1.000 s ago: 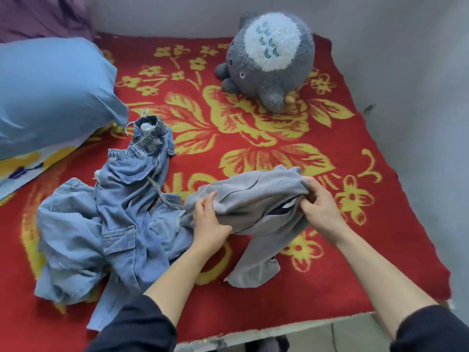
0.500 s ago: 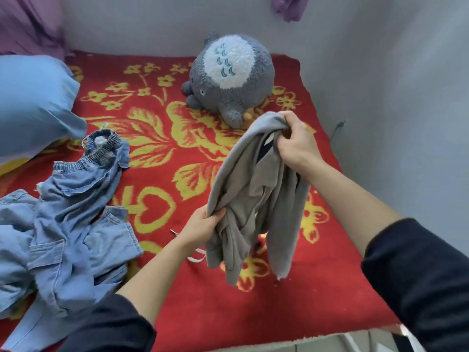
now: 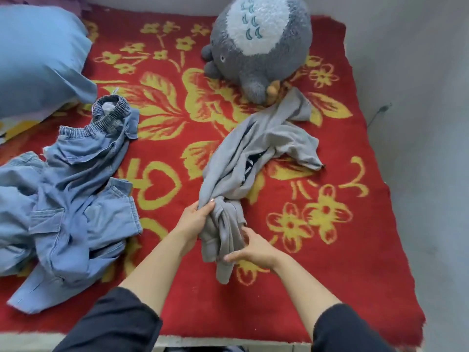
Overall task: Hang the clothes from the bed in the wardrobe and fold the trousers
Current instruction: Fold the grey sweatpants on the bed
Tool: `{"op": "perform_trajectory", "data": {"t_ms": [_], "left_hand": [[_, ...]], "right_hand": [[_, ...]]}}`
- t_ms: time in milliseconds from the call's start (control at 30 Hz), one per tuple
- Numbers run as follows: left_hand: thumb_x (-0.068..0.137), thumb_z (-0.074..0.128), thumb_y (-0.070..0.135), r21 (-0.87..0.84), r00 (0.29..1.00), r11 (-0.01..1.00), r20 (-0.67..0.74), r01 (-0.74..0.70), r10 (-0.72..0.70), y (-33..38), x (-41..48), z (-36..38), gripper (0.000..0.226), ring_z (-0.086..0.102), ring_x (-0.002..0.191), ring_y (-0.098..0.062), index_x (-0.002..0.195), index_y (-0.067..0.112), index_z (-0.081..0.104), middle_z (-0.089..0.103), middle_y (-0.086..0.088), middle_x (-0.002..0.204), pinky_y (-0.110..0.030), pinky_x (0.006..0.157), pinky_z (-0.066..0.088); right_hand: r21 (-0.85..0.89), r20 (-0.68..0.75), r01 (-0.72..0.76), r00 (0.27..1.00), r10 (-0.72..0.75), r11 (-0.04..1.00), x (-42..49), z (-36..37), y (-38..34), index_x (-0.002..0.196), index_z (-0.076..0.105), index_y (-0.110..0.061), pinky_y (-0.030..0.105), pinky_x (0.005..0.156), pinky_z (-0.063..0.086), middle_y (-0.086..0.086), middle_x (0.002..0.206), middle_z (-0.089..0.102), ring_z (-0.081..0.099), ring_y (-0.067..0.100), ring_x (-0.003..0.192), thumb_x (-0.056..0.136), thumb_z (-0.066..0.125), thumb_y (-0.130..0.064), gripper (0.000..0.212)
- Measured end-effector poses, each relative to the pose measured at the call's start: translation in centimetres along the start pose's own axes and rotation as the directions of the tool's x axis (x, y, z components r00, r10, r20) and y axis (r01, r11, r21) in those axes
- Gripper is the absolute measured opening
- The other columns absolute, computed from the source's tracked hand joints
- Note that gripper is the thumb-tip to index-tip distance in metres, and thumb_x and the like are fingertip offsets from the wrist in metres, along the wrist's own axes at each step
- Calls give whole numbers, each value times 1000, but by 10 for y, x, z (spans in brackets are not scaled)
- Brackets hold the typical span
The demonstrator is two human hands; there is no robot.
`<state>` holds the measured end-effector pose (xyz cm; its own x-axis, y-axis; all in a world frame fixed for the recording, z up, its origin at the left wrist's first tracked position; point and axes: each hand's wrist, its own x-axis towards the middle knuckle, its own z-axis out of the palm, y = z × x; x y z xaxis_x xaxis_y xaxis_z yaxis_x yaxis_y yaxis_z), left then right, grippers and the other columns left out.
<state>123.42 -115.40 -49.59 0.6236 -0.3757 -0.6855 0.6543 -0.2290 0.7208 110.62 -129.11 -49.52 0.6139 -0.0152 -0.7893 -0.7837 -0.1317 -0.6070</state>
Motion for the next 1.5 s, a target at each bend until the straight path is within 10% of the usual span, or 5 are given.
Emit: {"op": "perform_trajectory", "data": {"t_ms": [167, 767, 967, 1133, 1500], "left_hand": [[96, 55, 35, -79, 986, 986, 91, 150, -142, -36, -5, 3, 33, 69, 100, -27, 113, 9, 65, 72, -13, 106, -38, 82, 55], [82, 73, 35, 475, 785, 635, -243, 608, -570, -117, -57, -63, 55, 58, 86, -30, 120, -1, 57, 64, -21, 113, -34, 68, 44], [92, 59, 38, 595, 978, 802, -131, -53, 162, 67, 3, 7, 33, 62, 95, -24, 106, 9, 65, 65, -9, 102, -36, 82, 50], [91, 59, 35, 243, 565, 591, -171, -769, 807, 212, -14, 25, 16, 62, 75, -1, 80, 27, 67, 68, 12, 79, -25, 67, 52], [88, 68, 22, 524, 979, 849, -197, 63, 49, -44, 1, -57, 16, 62, 83, -19, 90, 6, 69, 68, -11, 86, -30, 67, 45]], "right_hand": [[-7, -215, 15, 976, -16, 1000, 17, 23, 32, 92, 57, -14, 28, 68, 44, 0, 88, 60, 54, 14, 77, 86, 54, -14, 6], [519, -277, -418, 743, 609, 746, -69, 9, 141, 125, 54, 0, 33, 69, 53, 12, 96, 66, 64, 26, 83, 81, 69, -13, 48], [229, -757, 28, 633, 160, 973, -27, -119, -24, 124, 58, -2, 30, 92, 47, 16, 126, 61, 58, 29, 114, 96, 49, -19, 34], [-4, -982, 755, 120, -143, 656, -78, -175, -135, 94, 60, -23, -1, 66, 40, -20, 88, 61, 58, -22, 75, 89, 60, -20, 6], [405, -768, 3, 544, 338, 914, -35, -93, 104, 108, 65, 9, 41, 78, 52, 22, 106, 68, 66, 28, 94, 81, 77, -25, 45]]}}
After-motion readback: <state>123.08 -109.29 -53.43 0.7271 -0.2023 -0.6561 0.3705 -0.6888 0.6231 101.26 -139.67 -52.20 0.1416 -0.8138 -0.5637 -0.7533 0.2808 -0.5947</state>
